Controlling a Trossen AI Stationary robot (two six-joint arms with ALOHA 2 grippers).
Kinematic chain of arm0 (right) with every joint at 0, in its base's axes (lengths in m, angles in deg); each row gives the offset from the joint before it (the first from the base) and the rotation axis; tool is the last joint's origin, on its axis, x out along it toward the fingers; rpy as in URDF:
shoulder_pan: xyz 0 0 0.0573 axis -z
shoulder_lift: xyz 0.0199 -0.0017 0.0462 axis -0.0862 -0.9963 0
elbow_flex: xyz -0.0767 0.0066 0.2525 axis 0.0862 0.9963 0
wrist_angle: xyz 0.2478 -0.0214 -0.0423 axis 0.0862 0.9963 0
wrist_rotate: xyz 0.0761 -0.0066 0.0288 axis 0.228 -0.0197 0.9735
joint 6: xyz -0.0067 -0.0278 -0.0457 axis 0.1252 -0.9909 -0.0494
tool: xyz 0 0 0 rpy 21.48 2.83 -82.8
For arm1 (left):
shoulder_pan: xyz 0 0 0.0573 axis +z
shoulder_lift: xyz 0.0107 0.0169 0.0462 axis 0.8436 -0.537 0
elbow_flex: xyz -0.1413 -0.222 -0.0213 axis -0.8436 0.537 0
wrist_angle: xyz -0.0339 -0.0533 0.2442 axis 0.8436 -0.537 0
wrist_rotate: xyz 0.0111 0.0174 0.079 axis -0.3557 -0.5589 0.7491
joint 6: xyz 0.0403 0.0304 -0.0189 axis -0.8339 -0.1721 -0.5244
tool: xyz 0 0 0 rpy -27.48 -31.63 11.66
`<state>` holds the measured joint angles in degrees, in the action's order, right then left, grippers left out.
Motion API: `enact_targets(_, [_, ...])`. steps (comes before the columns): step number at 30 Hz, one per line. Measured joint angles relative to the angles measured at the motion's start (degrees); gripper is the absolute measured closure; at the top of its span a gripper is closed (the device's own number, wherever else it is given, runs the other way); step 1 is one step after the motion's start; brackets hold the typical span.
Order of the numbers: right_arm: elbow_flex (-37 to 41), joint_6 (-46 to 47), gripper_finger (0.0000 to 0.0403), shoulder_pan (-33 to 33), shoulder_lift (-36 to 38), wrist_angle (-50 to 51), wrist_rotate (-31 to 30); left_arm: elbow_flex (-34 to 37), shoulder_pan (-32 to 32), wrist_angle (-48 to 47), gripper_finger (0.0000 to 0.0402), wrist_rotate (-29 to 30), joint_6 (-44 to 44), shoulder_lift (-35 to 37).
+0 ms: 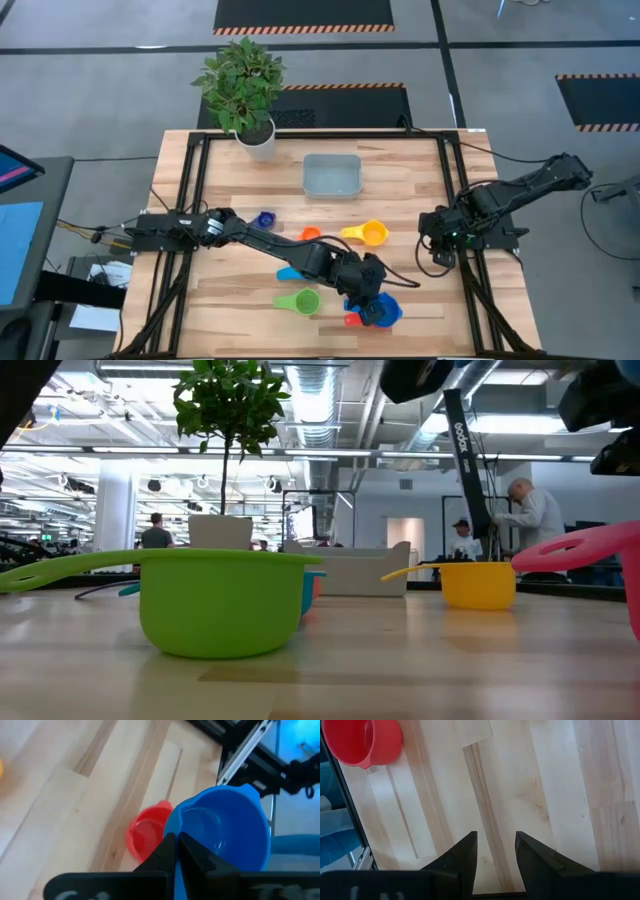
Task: Nest measuring cups in basket
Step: Stack the blue measuring cup on top of the red measuring cup
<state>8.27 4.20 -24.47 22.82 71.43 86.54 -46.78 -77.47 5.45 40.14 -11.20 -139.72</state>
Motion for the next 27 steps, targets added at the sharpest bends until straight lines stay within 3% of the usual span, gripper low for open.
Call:
enact_targets(5, [0.00, 0.94, 0.0245, 0.00, 0.00, -0.03, 0.03, -0.16, 0.09, 2.34, 0.0401, 0.72, -0.15, -1.51])
enact_targets(9, [0.00, 1.92, 0.0248, 0.00, -0.04, -0.10, 0.07, 0.07, 0.06, 5.19, 0.0401, -2.21, 0.02, -4.31])
enact_targets(13, [0.00, 1.95, 0.0246, 0.00, -0.05, -0.11, 0.09, 0.01, 0.02, 4.33, 0.0401, 0.33, 0.03, -3.96])
enact_targets(27, [0.00, 1.95, 0.0240, 0.00, -0.02, 0.00, 0.16, -0.07, 0.26, 2.19, 0.0401, -0.80, -0.86, -3.74])
